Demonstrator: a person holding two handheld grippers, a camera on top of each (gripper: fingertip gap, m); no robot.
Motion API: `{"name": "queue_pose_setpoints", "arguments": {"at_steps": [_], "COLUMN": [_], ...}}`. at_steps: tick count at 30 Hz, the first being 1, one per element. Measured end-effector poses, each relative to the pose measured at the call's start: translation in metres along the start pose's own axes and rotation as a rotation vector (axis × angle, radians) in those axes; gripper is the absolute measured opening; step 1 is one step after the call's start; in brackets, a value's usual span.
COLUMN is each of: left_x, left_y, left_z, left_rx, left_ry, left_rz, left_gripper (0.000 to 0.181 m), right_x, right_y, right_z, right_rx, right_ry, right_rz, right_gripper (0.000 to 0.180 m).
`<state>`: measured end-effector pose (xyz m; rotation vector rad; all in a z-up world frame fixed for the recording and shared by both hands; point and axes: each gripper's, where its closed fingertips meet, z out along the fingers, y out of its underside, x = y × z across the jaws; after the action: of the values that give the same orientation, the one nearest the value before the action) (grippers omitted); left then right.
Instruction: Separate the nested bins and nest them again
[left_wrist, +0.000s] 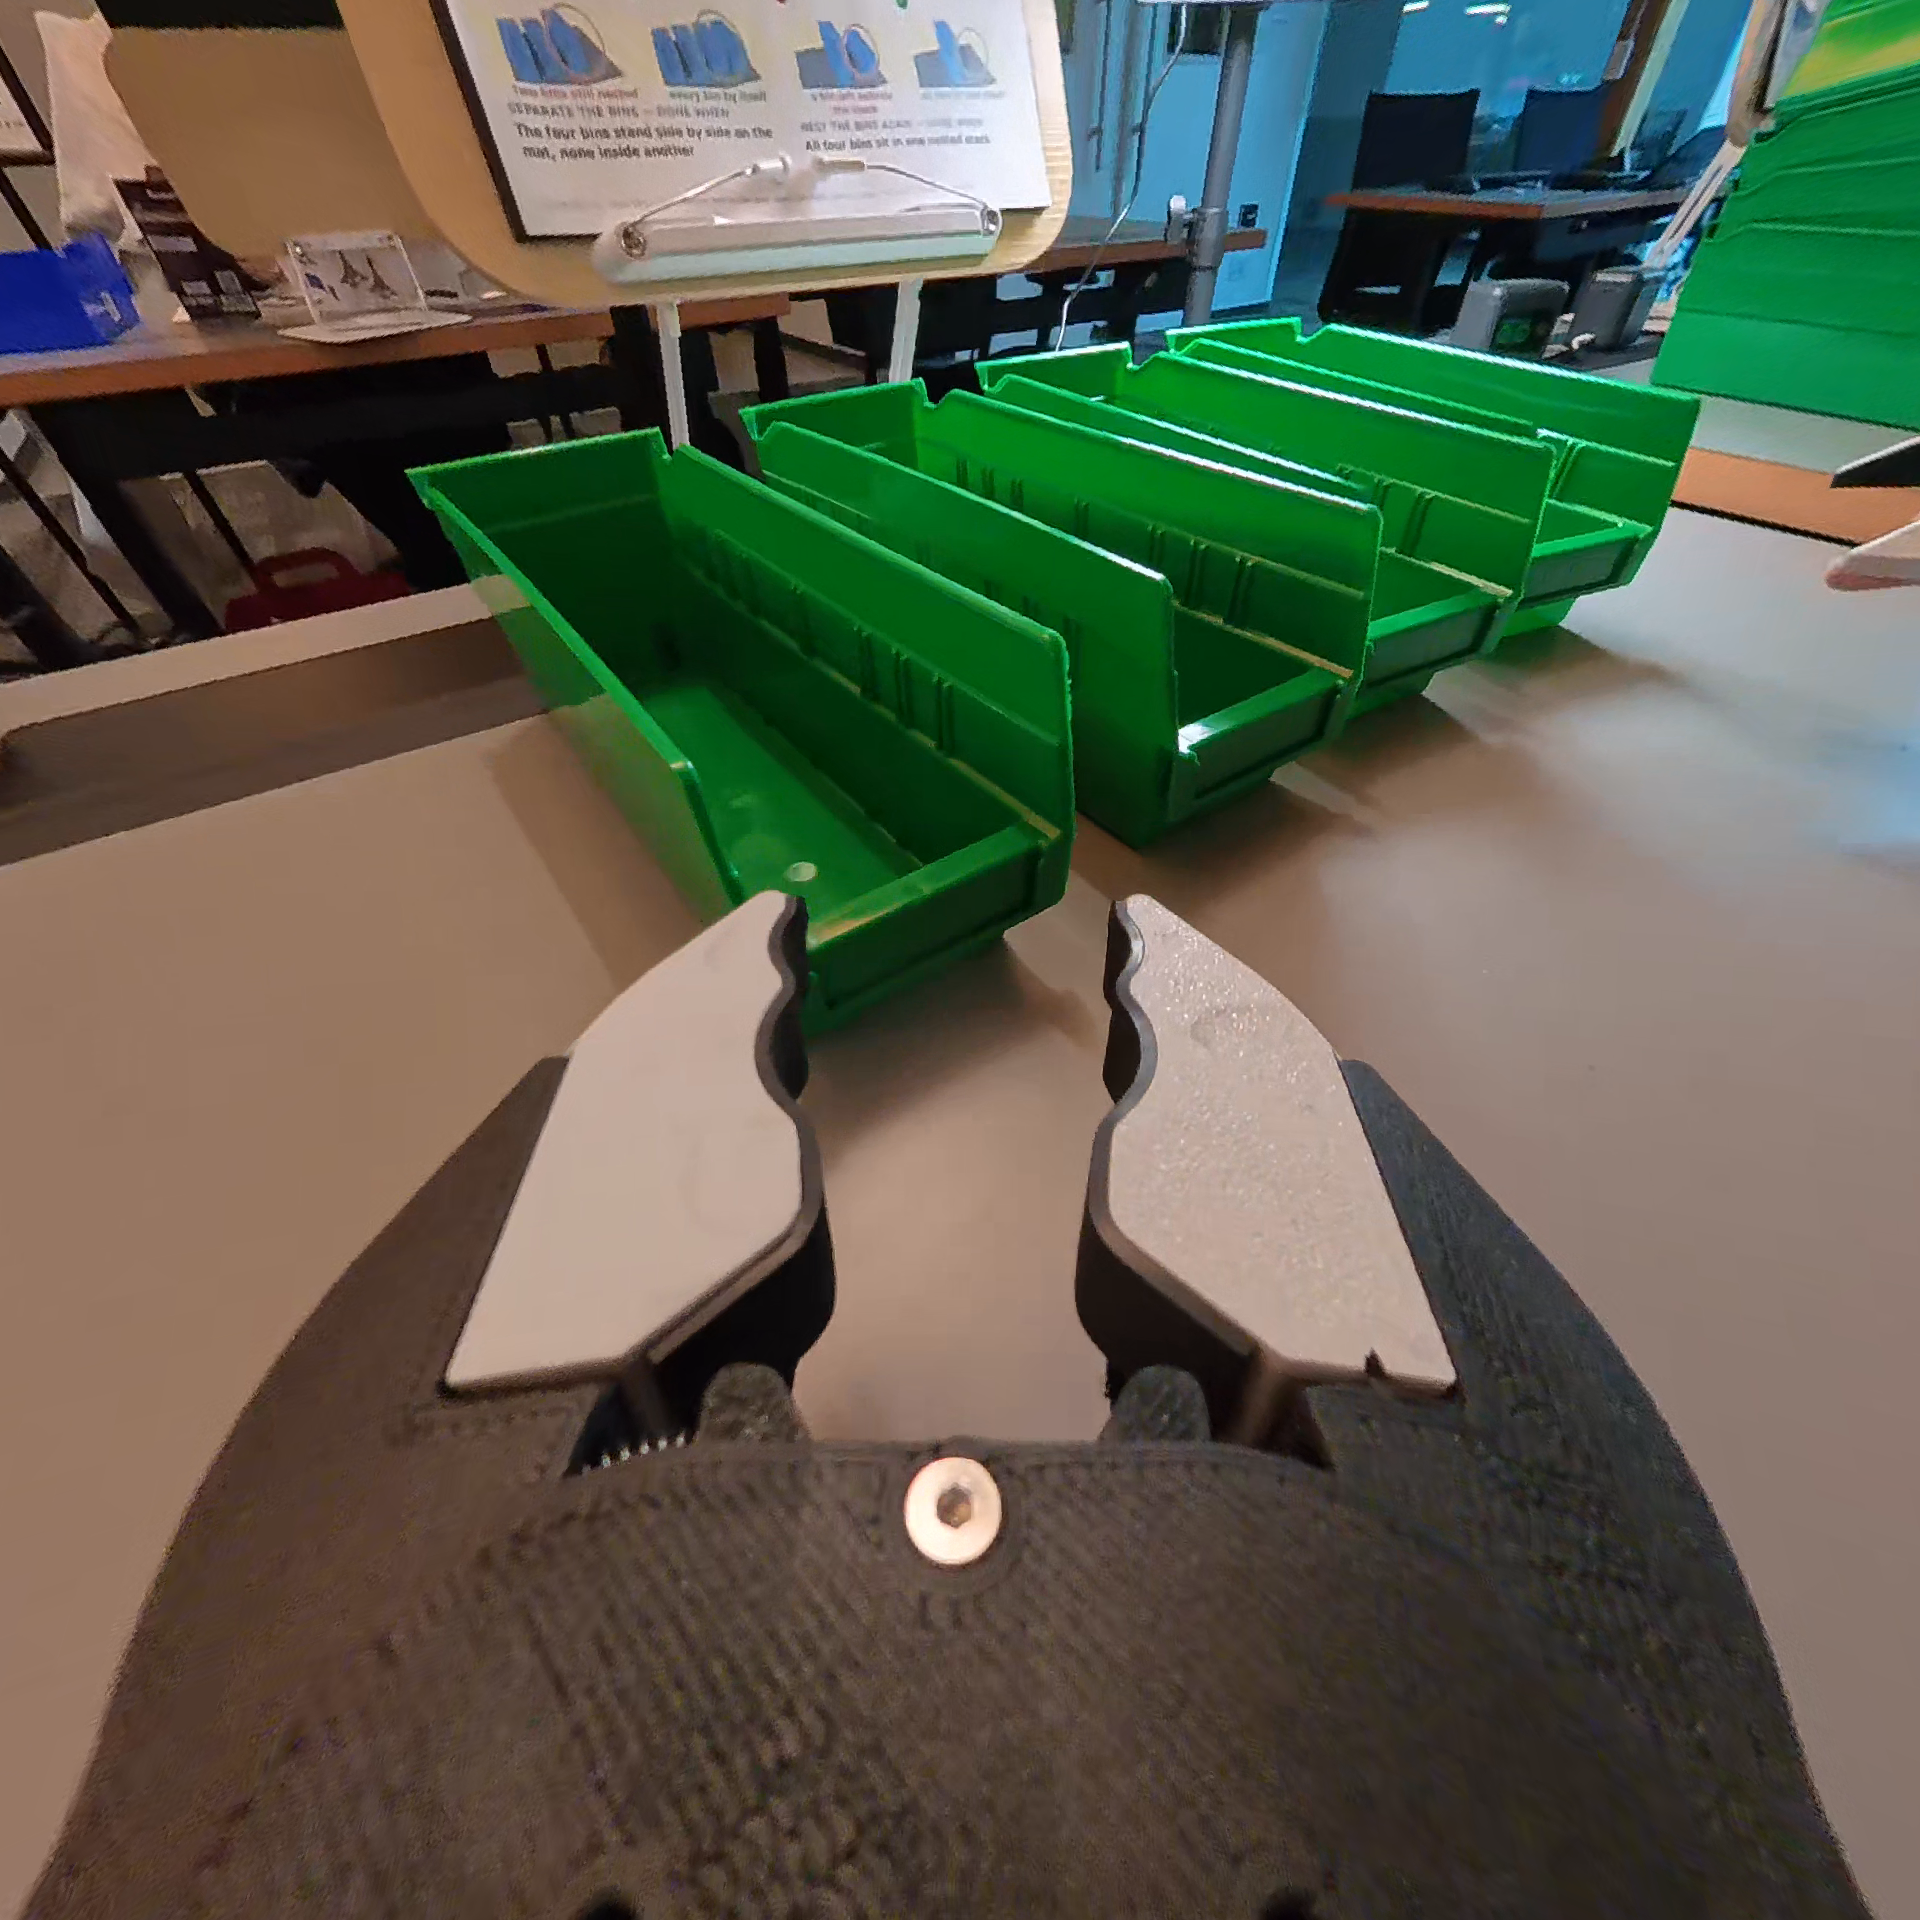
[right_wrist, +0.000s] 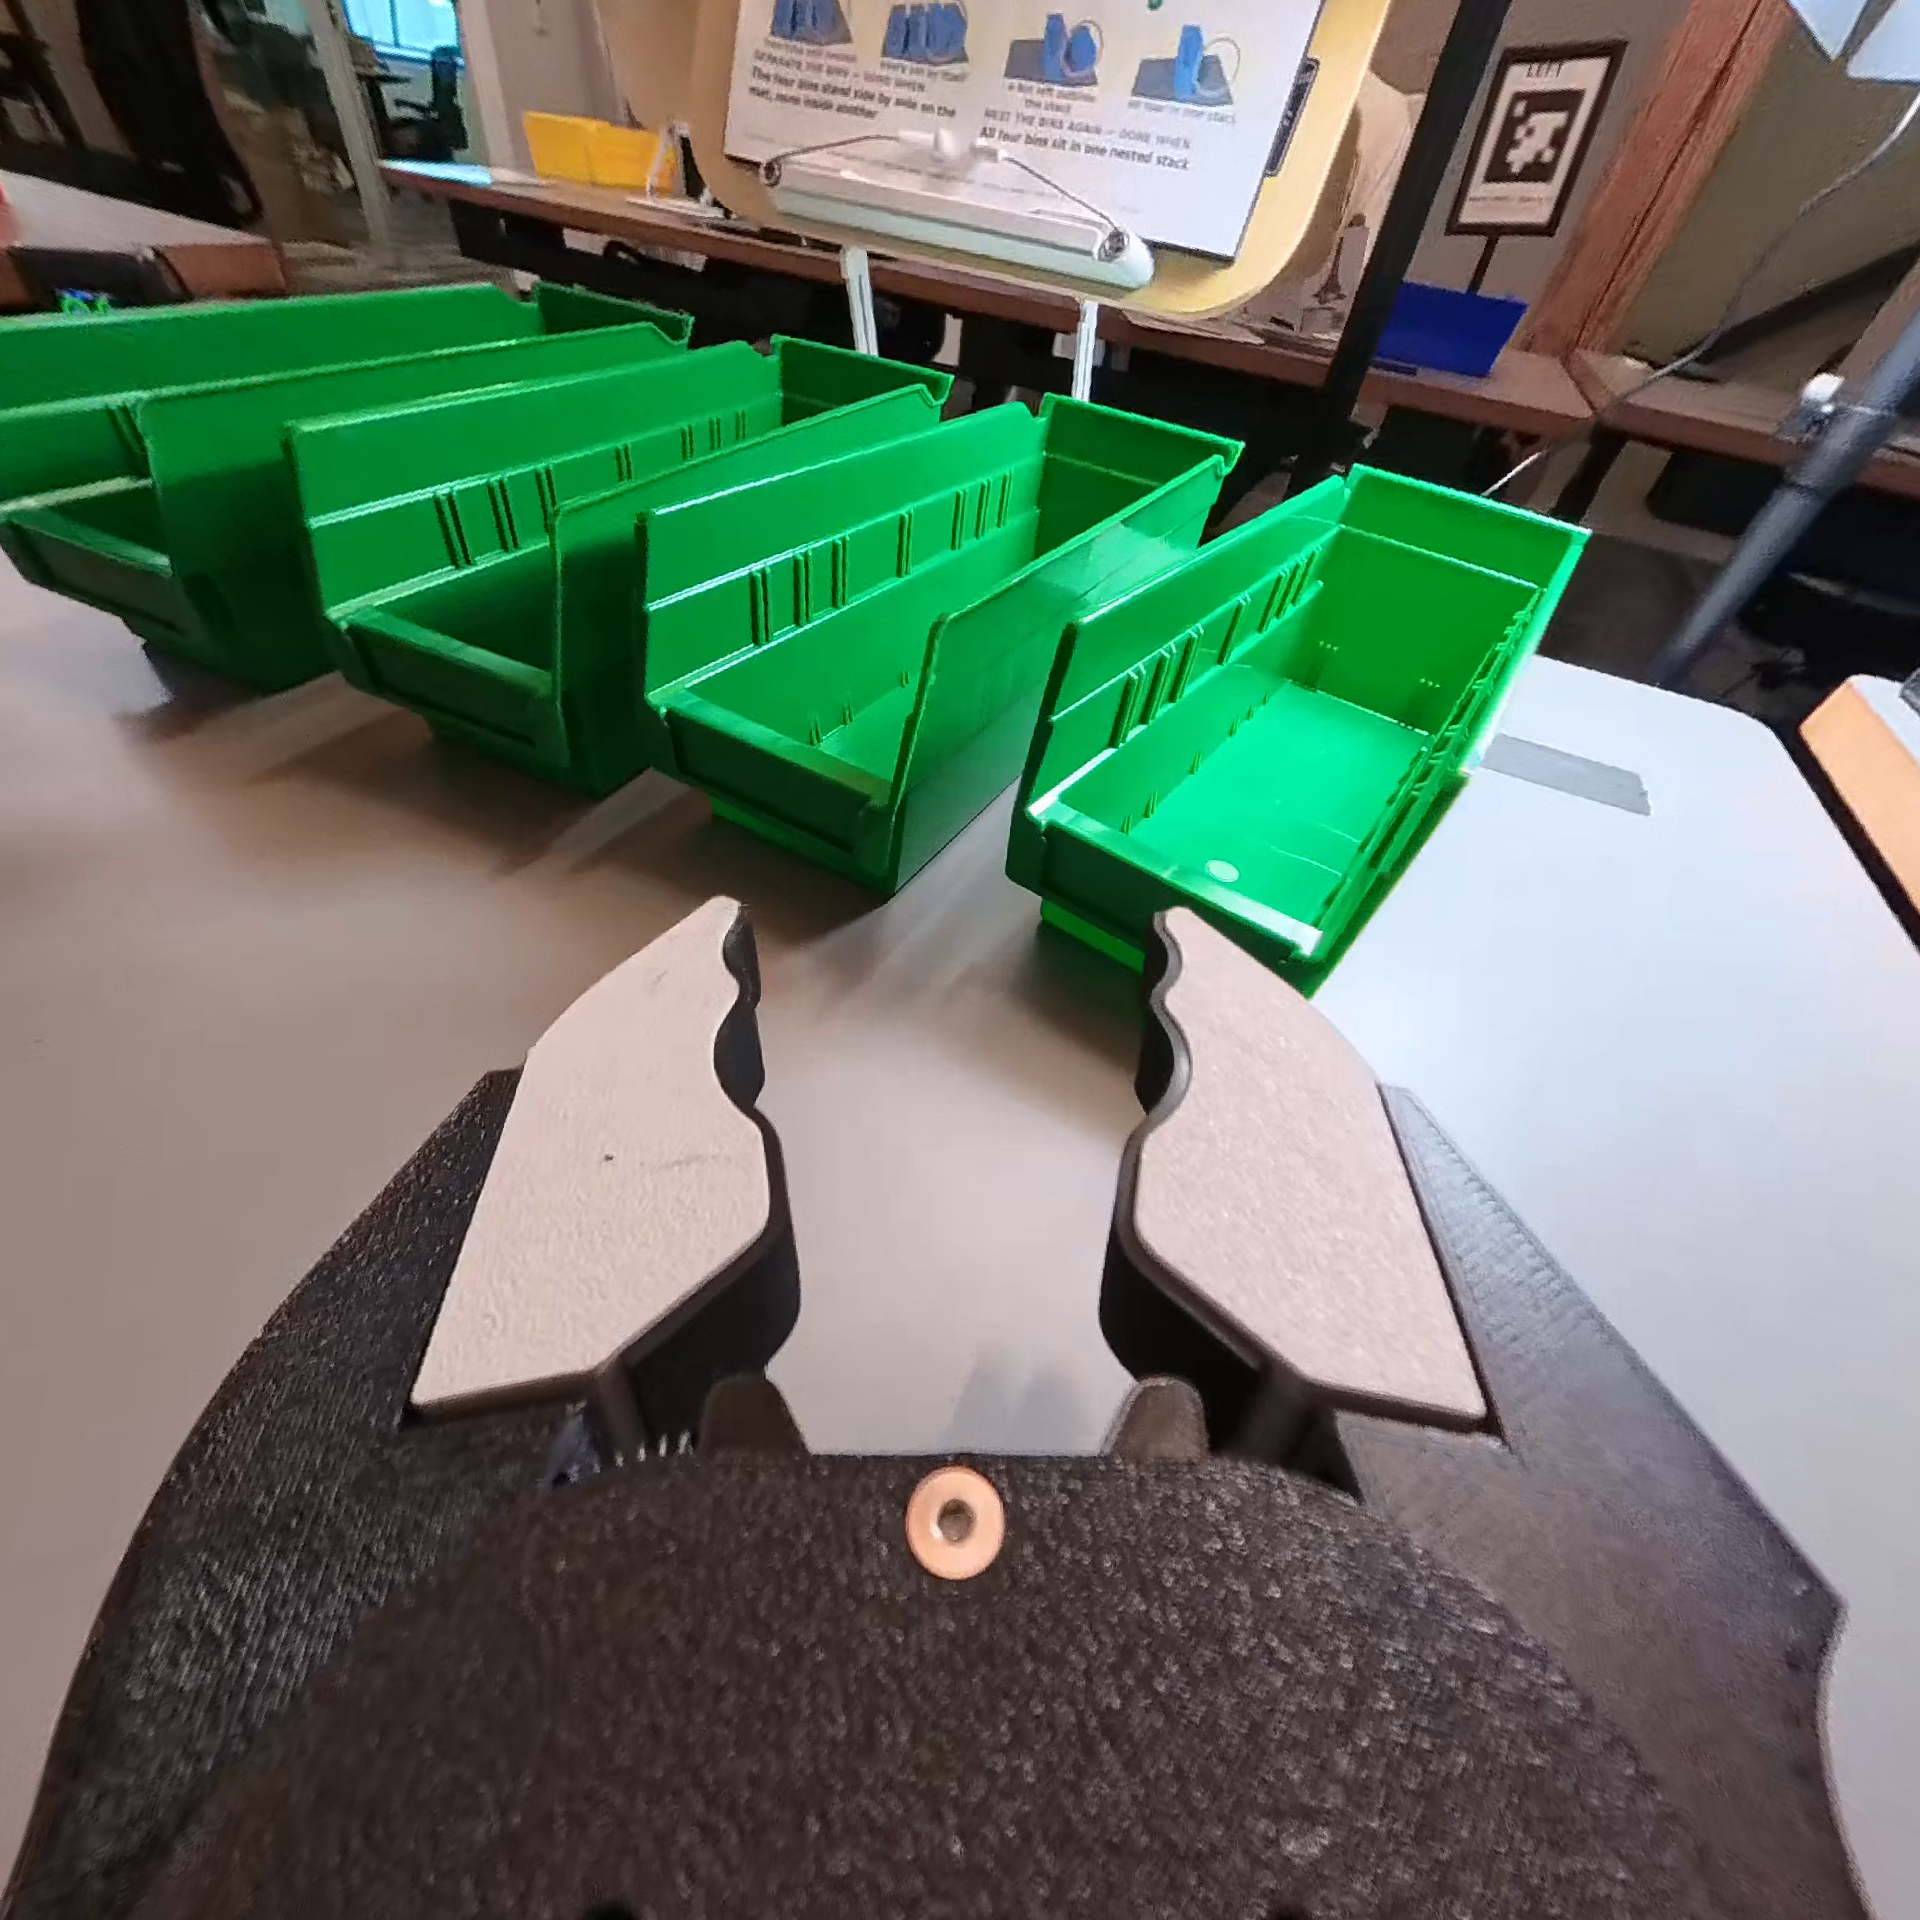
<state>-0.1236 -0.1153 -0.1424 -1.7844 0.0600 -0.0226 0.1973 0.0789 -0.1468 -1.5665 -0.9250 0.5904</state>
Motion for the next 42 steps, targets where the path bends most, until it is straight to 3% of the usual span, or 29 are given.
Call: {"name": "queue_pose_setpoints", "arguments": {"at_steps": [18,24,30,39,42], "left_x": [0.002,0.018,0.021,-0.012,-0.026], "left_y": [0.0,0.004,0.009,0.058,0.062], "left_z": [0.001,0.016,0.05,0.089,0.091], "left_rx": [-0.017,-0.075,-0.239,-0.656,-0.712], "left_ry": [-0.018,0.004,0.035,0.079,0.063], "left_rz": [0.087,0.264,0.517,0.921,0.971], "left_gripper": [0.054,0.049,0.05,0.051,0.035], "right_x": [0.0,-0.006,-0.01,-0.018,-0.018], "right_y": [0.003,0.006,0.007,0.002,0.003], "right_z": [0.002,0.005,0.006,0.001,0.001], "right_rx": [-0.02,-0.049,-0.055,-0.01,-0.016], "right_ry": [0.014,-0.006,-0.019,-0.058,-0.066], "right_rz": [-0.018,-0.053,-0.074,-0.109,-0.105], "right_gripper": [0.07,0.068,0.067,0.063,0.062]}}
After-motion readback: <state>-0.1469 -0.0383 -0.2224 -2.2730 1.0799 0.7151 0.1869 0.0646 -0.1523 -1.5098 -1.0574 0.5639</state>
